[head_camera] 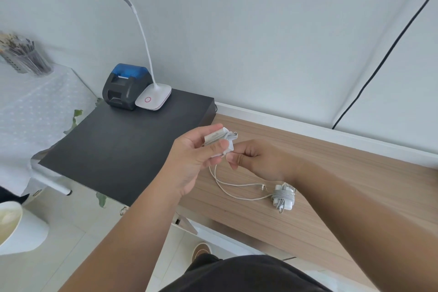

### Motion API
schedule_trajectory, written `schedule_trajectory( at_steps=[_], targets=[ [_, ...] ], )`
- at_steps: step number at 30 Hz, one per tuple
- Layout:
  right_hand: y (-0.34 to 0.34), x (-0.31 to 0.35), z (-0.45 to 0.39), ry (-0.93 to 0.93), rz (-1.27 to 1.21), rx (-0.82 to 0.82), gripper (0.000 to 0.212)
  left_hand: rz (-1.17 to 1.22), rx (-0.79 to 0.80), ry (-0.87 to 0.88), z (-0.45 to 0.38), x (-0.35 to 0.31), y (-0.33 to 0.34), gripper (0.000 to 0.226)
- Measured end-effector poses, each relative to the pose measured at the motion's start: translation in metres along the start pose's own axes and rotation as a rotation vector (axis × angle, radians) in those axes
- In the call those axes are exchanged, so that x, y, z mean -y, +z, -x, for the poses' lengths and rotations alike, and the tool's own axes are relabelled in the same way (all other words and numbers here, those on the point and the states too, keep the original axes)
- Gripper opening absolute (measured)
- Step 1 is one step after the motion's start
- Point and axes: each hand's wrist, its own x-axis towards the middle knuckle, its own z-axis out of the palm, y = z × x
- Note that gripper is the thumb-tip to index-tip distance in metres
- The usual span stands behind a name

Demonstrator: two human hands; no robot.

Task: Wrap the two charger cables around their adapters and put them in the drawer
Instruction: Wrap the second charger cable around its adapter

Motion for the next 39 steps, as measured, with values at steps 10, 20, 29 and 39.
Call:
schedule_trajectory(
  at_steps=[10,20,29,39],
  targets=[
    [-0.039,0.008,-0.007,0.099,0.305,0.102,0.032,-0.352,0.188,0.056,0.001,0.005,-0.01,0.046],
    [-0.011,0.02,-0.007,0.213,0.222,-0.036,0.031,-0.528,-0.17,0.093,-0.004,0.022,-0.003,0.043],
    [0.015,0.019,0.009,0.053,0.121,-0.262,0.034,0.113,-0.287,-0.077,-0.009,0.014,0.0,0.047],
    [0.032,0.001,0.012,-0.027,0.175,-0.228,0.026,0.298,-0.206,-0.119,-0.005,0.015,0.01,0.033]
  ],
)
